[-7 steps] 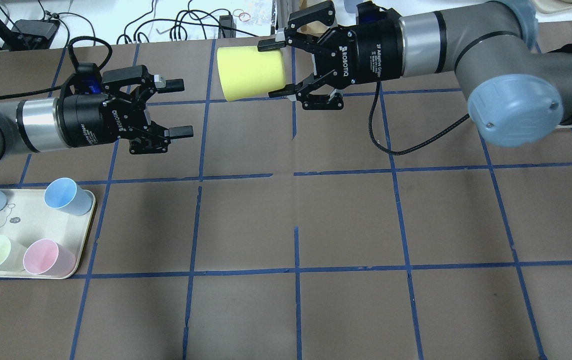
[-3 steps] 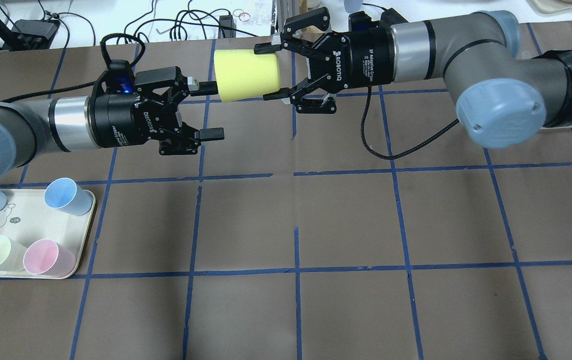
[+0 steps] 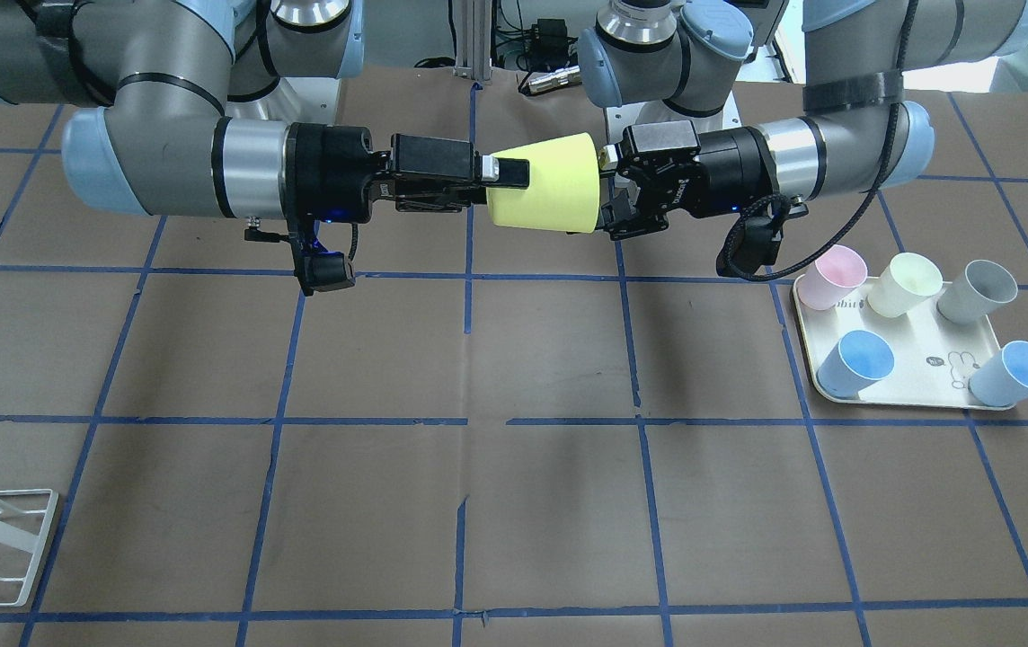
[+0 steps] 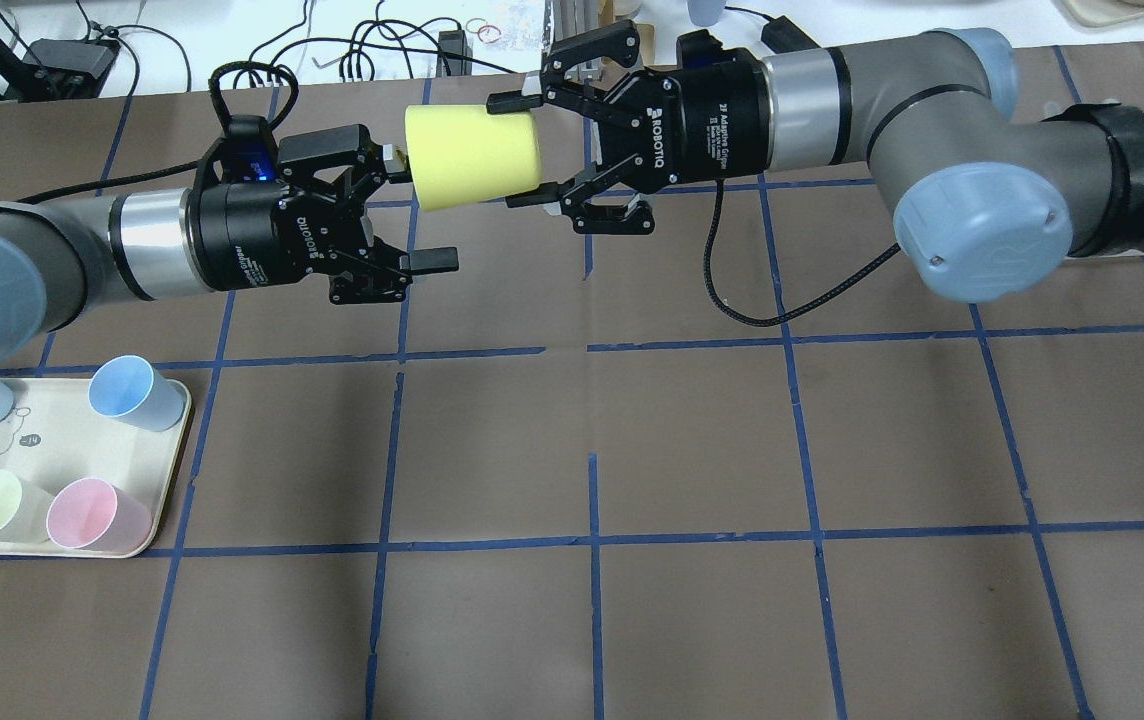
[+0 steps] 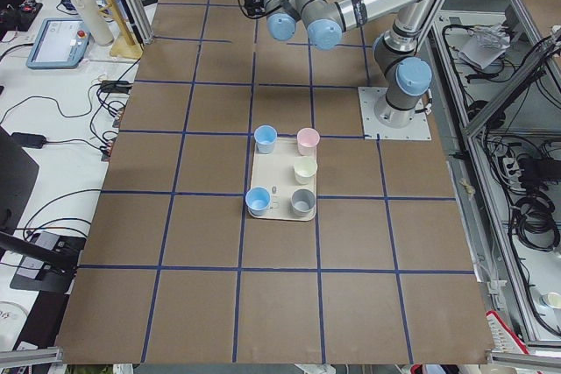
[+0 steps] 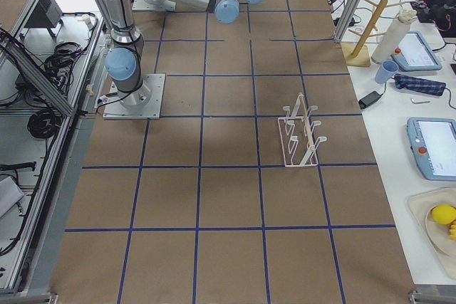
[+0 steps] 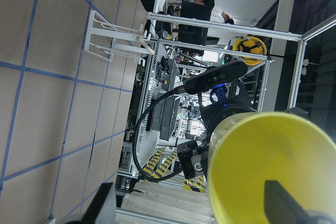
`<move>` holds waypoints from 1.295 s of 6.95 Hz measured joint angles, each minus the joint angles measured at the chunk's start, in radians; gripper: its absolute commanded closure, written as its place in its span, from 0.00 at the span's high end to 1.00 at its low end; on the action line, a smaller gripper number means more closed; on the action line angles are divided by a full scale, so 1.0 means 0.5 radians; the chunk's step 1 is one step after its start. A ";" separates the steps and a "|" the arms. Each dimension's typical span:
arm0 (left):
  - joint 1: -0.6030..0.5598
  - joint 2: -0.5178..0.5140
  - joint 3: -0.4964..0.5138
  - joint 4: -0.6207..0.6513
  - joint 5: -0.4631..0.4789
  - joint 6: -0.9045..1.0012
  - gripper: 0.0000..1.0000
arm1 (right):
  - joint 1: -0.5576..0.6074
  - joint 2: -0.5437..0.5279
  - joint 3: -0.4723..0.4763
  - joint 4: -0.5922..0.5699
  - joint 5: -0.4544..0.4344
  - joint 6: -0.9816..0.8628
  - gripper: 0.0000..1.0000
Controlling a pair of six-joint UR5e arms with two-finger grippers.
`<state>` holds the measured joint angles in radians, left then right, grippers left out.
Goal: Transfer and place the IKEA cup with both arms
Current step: 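Close the left gripper on the yellow cup's rim and open the right gripper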
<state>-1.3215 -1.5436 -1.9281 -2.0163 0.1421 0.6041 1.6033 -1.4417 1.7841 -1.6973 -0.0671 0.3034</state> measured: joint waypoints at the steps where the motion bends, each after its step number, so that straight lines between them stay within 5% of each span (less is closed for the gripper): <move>1: -0.001 0.000 0.004 0.001 -0.014 -0.006 0.62 | 0.001 0.003 0.000 0.006 0.015 0.004 0.00; 2: 0.002 0.001 0.008 0.001 -0.019 -0.014 0.60 | 0.002 0.010 0.002 0.009 0.021 0.012 0.00; 5: 0.005 0.018 0.012 0.003 -0.023 -0.024 0.00 | 0.002 0.031 0.003 0.009 0.025 0.077 0.00; 7: 0.007 0.035 0.017 0.002 -0.018 -0.027 0.00 | 0.003 0.030 0.001 0.008 0.024 0.098 0.01; 8: 0.007 0.039 0.028 0.001 -0.009 -0.028 0.00 | 0.003 0.029 0.000 0.007 0.024 0.101 0.79; 9: 0.008 0.041 0.049 0.001 0.000 -0.040 0.00 | 0.001 0.029 -0.005 0.006 0.015 0.102 1.00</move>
<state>-1.3173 -1.5229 -1.9038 -2.0158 0.1424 0.5843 1.6037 -1.4270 1.7816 -1.6945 -0.0597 0.3542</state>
